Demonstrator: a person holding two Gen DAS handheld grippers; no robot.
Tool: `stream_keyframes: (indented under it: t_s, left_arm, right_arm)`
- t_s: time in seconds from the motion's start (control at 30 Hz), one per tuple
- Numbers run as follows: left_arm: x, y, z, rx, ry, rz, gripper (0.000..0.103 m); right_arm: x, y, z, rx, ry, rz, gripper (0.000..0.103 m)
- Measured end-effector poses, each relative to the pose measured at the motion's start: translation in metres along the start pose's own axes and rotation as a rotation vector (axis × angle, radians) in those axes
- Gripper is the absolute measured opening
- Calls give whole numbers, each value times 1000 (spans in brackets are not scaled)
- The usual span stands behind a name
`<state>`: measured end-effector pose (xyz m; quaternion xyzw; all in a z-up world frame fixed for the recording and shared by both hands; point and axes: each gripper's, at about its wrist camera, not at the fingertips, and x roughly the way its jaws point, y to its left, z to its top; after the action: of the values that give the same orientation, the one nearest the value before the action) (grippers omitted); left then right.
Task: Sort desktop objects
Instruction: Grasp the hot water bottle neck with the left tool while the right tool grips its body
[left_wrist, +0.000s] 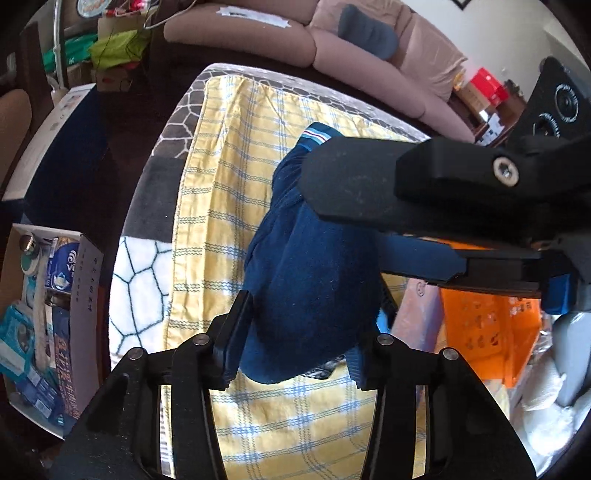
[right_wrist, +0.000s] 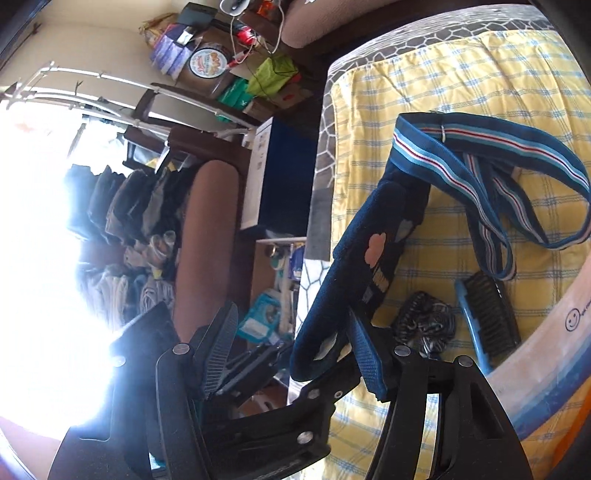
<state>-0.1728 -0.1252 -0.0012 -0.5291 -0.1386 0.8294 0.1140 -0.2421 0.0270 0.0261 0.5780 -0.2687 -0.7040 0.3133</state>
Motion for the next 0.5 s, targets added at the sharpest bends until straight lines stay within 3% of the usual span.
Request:
stream_keyframes:
  t_s: [0.03, 0.1, 0.3, 0.5]
  left_arm:
    - [2, 2, 0, 2, 1, 19, 30]
    - [7, 6, -1, -3, 4, 44, 21]
    - [10, 15, 3, -50, -18, 33, 14]
    - [15, 12, 2, -3, -22, 53, 11]
  right_arm:
    - [2, 3, 2, -11, 3, -4, 64]
    - [5, 6, 3, -24, 12, -11, 64]
    - [10, 2, 5, -33, 8, -27, 69]
    - [5, -46, 15, 141, -62, -39, 74]
